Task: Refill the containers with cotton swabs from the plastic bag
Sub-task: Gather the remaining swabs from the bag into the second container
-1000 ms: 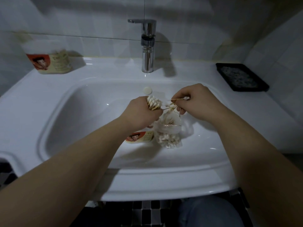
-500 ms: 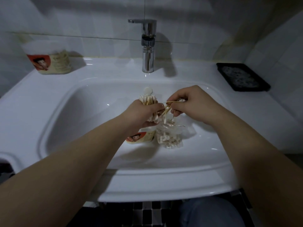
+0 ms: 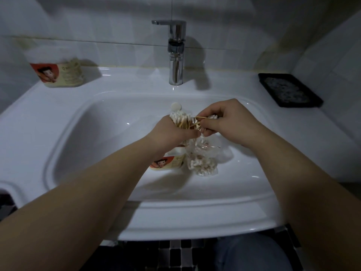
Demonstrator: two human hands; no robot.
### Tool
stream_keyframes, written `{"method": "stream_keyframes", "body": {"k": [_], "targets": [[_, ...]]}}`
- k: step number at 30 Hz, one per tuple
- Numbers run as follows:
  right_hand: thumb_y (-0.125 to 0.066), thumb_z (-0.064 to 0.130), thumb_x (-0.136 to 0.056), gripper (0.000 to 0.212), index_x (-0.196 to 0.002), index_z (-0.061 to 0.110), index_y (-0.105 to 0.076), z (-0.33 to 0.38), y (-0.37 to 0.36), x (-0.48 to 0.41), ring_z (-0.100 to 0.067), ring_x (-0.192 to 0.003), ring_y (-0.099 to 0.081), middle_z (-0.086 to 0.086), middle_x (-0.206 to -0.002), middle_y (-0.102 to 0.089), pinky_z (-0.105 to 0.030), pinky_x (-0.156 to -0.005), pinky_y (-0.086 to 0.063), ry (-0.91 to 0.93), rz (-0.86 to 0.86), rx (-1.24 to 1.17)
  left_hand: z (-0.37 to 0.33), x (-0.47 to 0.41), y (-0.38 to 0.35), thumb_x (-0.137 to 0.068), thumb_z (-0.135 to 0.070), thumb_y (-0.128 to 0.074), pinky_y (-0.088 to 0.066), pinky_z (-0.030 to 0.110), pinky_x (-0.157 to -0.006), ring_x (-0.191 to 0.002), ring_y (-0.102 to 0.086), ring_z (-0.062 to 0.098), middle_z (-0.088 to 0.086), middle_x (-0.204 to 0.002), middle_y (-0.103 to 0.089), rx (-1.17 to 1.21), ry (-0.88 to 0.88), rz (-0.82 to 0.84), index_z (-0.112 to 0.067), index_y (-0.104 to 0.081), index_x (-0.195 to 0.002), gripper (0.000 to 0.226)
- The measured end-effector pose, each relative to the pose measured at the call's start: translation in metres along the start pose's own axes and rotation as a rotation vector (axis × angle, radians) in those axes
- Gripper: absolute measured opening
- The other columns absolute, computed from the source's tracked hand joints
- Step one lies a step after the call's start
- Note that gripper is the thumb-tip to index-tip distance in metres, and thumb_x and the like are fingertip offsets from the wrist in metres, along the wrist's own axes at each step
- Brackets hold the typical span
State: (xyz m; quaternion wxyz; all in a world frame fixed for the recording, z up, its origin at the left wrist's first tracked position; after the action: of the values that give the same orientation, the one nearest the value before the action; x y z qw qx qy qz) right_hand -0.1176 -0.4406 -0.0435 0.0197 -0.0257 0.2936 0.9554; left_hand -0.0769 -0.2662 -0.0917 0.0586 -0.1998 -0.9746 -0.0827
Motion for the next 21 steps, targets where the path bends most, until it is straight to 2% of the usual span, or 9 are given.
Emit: {"method": "stream_keyframes", "body": {"k": [2,6,10,12,16,21], "targets": [[-0.072,0.001,-0.089,0.016,-0.095,0.013,-0.080,-0.002,0.000,-0.001,-0.023,-0.074,-0.077,-0.008,-0.077,-0.078,-0.044,-0.085,-0.063,-0.004,0.001,-0.030,0.001,-0.001,0.001,-0.079,-0.009,-0.084,-0.057,0.032,-0.073,-0.085,-0.073,0.017,0.005,-0.092,-0.077,-0.044,-0.007,-0.032,-0.013,-0.076,-0.101,0.024],[-0.071,-0.001,-0.090,0.016,-0.093,0.013,-0.078,-0.001,0.000,-0.001,-0.027,-0.075,-0.077,-0.010,-0.076,-0.077,-0.044,-0.085,-0.063,-0.005,-0.005,-0.079,0.001,-0.001,0.002,-0.079,-0.001,-0.082,-0.061,0.042,-0.087,-0.100,-0.074,0.028,0.015,-0.107,-0.076,0.091,0.045,-0.021,-0.007,-0.073,-0.110,0.032],[-0.070,-0.006,-0.090,0.014,-0.093,0.006,-0.076,0.002,-0.001,0.000,-0.023,-0.068,-0.075,-0.011,-0.073,-0.075,-0.033,-0.077,-0.064,-0.008,-0.013,-0.215,-0.001,-0.001,0.001,-0.084,0.001,-0.076,-0.060,0.034,-0.081,-0.099,-0.074,0.025,0.015,-0.112,-0.075,0.282,0.101,0.016,-0.005,-0.069,-0.119,0.036],[-0.069,-0.008,-0.090,0.013,-0.094,0.003,-0.074,0.004,-0.002,0.001,-0.019,-0.065,-0.073,-0.011,-0.071,-0.073,-0.025,-0.071,-0.062,-0.007,-0.012,-0.268,-0.002,0.000,0.000,-0.087,0.002,-0.073,-0.060,0.033,-0.079,-0.092,-0.073,0.023,0.017,-0.108,-0.074,0.357,0.127,0.033,-0.002,-0.068,-0.121,0.035],[-0.068,-0.009,-0.090,0.013,-0.095,0.001,-0.073,0.005,-0.003,0.001,-0.018,-0.066,-0.073,-0.013,-0.075,-0.073,-0.021,-0.069,-0.060,-0.005,-0.014,-0.281,-0.006,0.003,-0.001,-0.088,0.008,-0.069,-0.063,0.033,-0.076,-0.085,-0.069,0.022,0.018,-0.103,-0.071,0.462,0.203,0.028,0.007,-0.067,-0.118,0.031],[-0.069,-0.007,-0.090,0.013,-0.091,0.005,-0.074,0.004,0.001,-0.001,-0.022,-0.066,-0.073,-0.017,-0.078,-0.073,-0.028,-0.073,-0.062,0.010,-0.119,-0.259,-0.007,0.001,0.000,-0.082,0.017,-0.070,-0.060,0.028,-0.068,-0.078,-0.067,0.021,0.014,-0.091,-0.071,0.448,0.237,-0.021,0.006,-0.071,-0.101,0.023]]}}
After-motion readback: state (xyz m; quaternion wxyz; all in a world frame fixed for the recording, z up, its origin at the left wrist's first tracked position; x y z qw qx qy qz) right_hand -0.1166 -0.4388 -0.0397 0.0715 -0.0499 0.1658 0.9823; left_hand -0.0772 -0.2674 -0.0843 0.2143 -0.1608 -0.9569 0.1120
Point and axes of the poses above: each hand's wrist, its own x-axis away from the middle knuckle, its own y-axis out of the back of the hand, z = x × y, the point moved 1 cm from there along -x, towards the middle knuckle
